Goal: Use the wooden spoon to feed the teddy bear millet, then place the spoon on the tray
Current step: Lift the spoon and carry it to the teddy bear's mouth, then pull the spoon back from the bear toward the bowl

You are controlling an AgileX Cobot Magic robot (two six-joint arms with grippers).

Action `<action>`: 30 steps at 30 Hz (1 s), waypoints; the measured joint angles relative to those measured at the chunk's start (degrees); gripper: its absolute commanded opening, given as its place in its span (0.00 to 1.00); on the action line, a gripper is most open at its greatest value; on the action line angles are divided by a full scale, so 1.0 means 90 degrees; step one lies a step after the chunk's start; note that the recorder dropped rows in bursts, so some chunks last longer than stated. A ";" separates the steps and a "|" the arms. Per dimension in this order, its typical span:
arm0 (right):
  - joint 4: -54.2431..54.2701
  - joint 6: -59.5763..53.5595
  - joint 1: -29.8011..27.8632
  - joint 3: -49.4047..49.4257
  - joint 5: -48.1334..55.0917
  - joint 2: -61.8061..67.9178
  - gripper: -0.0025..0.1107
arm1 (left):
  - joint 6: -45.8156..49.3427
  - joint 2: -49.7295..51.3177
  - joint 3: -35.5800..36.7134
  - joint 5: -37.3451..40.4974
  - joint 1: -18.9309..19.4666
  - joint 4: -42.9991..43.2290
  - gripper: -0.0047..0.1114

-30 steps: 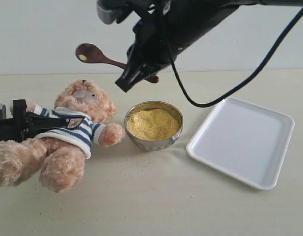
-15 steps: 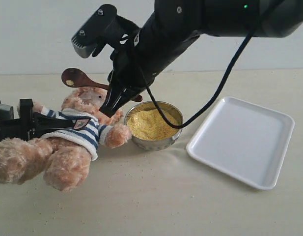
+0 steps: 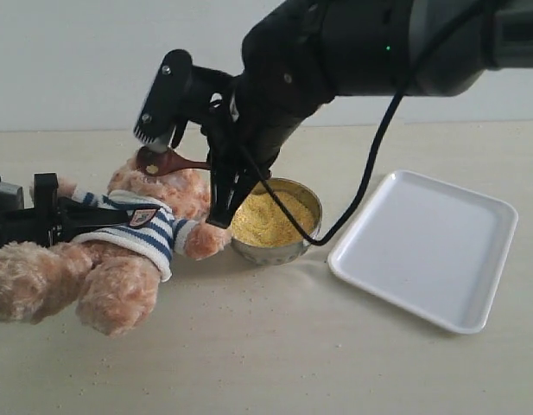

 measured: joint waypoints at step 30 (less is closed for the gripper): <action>-0.1332 0.2451 0.0087 0.0000 0.1584 -0.1422 0.02 | 0.0211 0.0000 0.0001 0.0000 0.0000 0.0000 0.08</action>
